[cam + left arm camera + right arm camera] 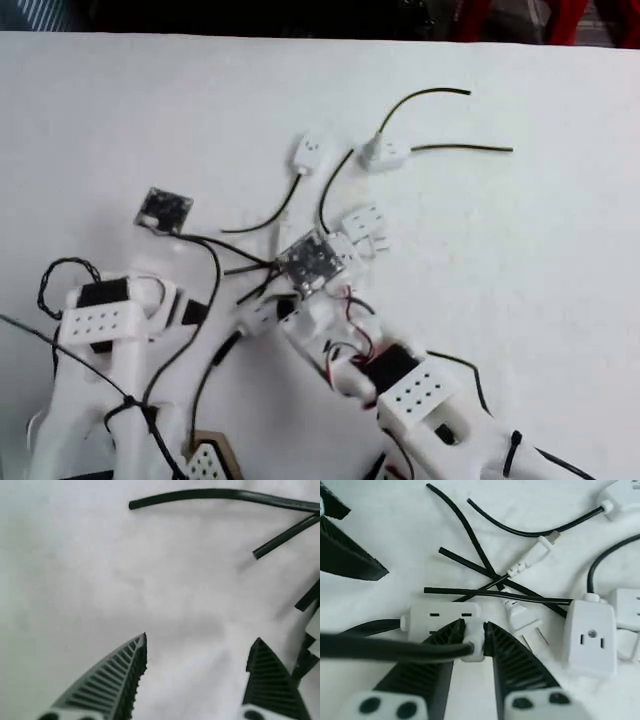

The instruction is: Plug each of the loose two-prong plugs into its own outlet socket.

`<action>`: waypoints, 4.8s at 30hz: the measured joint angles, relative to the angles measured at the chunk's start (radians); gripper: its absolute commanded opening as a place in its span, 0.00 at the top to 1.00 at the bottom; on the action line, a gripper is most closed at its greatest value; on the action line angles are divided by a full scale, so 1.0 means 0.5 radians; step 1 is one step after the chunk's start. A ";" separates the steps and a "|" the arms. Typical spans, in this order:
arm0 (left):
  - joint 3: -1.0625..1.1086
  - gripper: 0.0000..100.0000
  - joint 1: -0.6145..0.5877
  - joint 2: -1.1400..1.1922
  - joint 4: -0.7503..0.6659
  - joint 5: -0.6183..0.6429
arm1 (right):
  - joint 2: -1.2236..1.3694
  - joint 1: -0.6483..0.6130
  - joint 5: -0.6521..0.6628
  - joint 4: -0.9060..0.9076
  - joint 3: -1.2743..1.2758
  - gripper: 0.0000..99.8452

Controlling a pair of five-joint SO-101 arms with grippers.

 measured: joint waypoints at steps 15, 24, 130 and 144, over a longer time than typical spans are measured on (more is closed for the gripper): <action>0.003 0.69 -0.015 0.000 -0.006 0.000 | 0.000 -0.018 -0.006 -0.374 0.157 0.98; 0.006 0.69 -0.015 0.000 -0.006 0.000 | 0.000 -0.080 -0.006 -0.374 0.157 0.98; 0.006 0.69 -0.015 0.000 -0.006 0.000 | 1.562 1.657 -0.006 0.264 -1.875 0.98; 0.021 0.69 -0.015 0.000 -0.006 0.000 | 2.421 1.967 -0.006 0.577 -2.753 0.85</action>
